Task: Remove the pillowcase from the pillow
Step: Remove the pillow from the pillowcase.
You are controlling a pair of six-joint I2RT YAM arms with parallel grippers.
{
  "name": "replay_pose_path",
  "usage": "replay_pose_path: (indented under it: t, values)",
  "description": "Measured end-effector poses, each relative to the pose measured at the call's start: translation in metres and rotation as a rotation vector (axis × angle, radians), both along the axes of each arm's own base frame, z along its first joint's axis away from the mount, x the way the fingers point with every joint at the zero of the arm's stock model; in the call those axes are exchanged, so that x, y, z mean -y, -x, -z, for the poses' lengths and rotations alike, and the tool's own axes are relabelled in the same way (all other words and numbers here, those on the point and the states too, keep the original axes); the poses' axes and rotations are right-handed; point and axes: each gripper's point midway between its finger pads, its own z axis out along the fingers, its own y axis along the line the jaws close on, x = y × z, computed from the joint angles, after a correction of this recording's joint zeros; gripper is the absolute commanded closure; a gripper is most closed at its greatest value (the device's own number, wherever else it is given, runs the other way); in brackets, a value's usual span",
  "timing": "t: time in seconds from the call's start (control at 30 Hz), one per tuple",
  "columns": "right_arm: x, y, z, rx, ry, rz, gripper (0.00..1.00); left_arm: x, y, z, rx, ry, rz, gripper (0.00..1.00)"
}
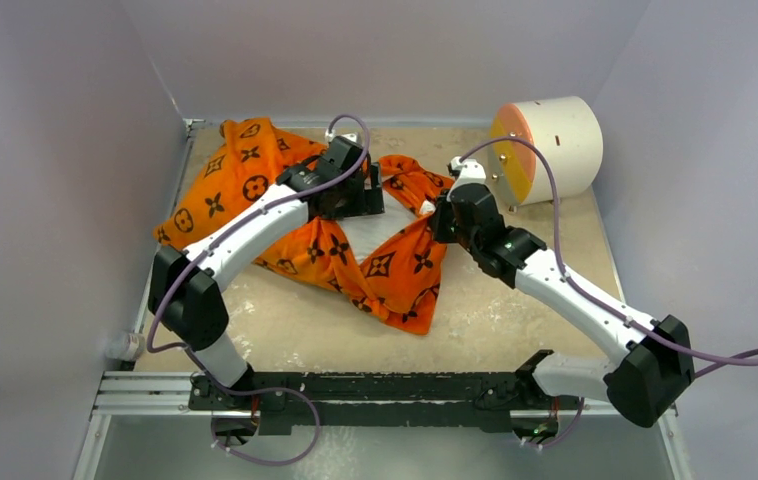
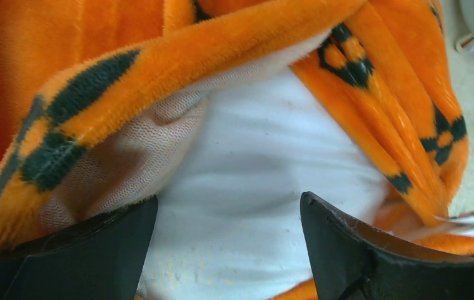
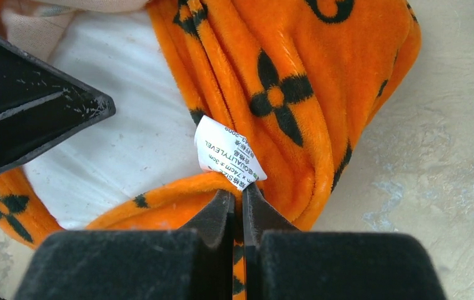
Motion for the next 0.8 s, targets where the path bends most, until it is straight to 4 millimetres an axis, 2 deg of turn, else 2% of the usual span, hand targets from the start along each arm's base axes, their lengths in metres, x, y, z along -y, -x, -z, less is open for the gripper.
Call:
replay_pose_path:
  t: [0.1,0.23,0.4,0.43,0.47,0.5,0.6,0.67,0.8]
  values:
    - [0.001,0.001,0.004,-0.008,0.005,0.000,1.00,-0.003,-0.004,0.004,0.018,-0.037,-0.039,0.14]
    - [0.002,0.002,0.007,-0.012,0.009,0.002,1.00,0.007,-0.004,0.014,0.029,-0.048,-0.043,0.14]
    - [0.004,0.003,0.012,-0.022,0.018,0.004,1.00,0.016,-0.007,0.054,0.015,-0.047,-0.045,0.12]
    - [0.005,0.004,0.014,-0.026,0.021,0.005,1.00,0.017,-0.008,0.063,0.014,-0.050,-0.047,0.33]
    - [0.005,0.004,0.015,-0.027,0.023,0.005,1.00,0.018,-0.010,0.070,0.016,-0.052,-0.049,0.78]
    - [0.006,0.005,0.015,-0.028,0.024,0.006,1.00,0.019,-0.013,0.078,0.018,-0.050,-0.053,1.00]
    - [0.008,0.005,0.015,-0.025,0.025,0.011,1.00,0.026,-0.019,0.098,0.027,-0.028,-0.044,1.00]
    - [0.010,0.005,0.014,-0.021,0.027,0.018,1.00,0.029,-0.023,0.104,0.037,0.010,-0.036,1.00]
    - [0.015,0.008,0.012,-0.013,0.030,0.025,1.00,0.022,-0.030,0.087,0.048,0.126,-0.042,1.00]
